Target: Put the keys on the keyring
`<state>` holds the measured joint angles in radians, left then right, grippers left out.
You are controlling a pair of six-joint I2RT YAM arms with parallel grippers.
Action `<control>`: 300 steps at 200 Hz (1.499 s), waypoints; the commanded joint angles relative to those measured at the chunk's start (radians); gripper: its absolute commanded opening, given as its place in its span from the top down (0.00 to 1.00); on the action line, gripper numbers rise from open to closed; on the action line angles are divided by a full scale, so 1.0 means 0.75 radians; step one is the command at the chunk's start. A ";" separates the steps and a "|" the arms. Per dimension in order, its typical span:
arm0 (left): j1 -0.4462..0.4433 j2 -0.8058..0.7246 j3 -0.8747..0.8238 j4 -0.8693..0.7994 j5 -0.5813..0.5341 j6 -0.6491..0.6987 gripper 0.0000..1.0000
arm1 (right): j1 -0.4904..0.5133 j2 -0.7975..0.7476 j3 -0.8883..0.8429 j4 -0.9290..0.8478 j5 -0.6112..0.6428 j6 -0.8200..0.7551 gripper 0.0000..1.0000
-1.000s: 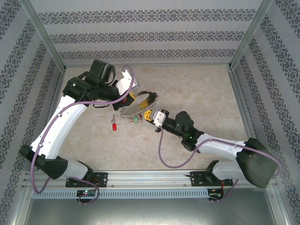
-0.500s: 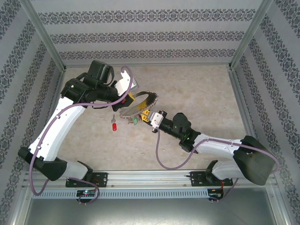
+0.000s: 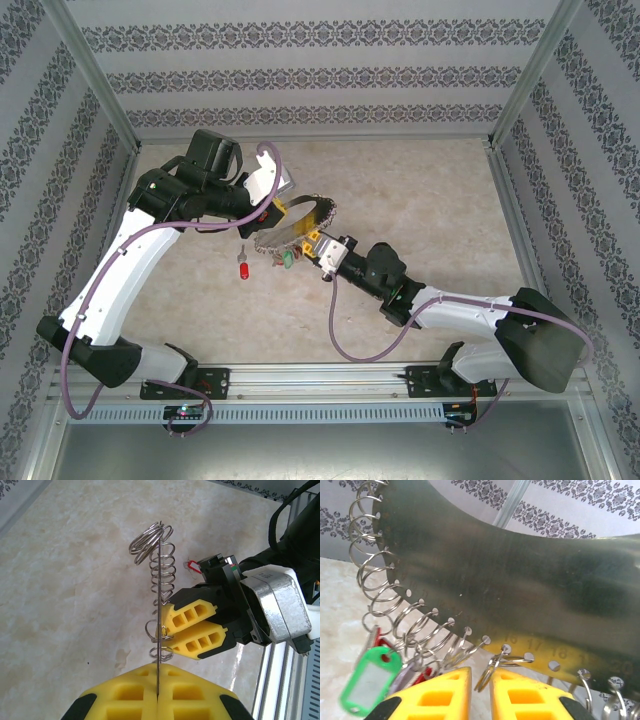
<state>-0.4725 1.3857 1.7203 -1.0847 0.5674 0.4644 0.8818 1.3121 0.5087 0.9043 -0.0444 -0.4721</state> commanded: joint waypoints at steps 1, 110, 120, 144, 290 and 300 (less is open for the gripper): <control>-0.024 -0.036 0.001 0.067 0.022 -0.004 1.00 | 0.015 0.012 0.001 0.071 0.029 -0.008 0.83; -0.025 -0.054 -0.011 0.106 -0.022 -0.010 1.00 | 0.047 -0.027 -0.078 0.070 0.044 0.087 0.82; -0.026 -0.054 -0.011 0.103 -0.022 -0.009 1.00 | 0.047 -0.023 -0.073 0.090 0.056 0.088 0.82; -0.025 -0.055 -0.013 0.102 -0.020 -0.009 1.00 | 0.045 -0.017 -0.052 0.114 0.048 0.086 0.82; -0.027 -0.028 0.026 0.062 -0.024 -0.014 1.00 | 0.035 0.032 -0.008 0.177 0.092 0.106 0.81; -0.027 -0.024 0.034 0.056 -0.028 -0.015 1.00 | 0.035 0.036 -0.007 0.179 0.092 0.107 0.81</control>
<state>-0.4789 1.3727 1.7111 -1.0615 0.5438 0.4637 0.9073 1.3289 0.4759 0.9905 0.0113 -0.4175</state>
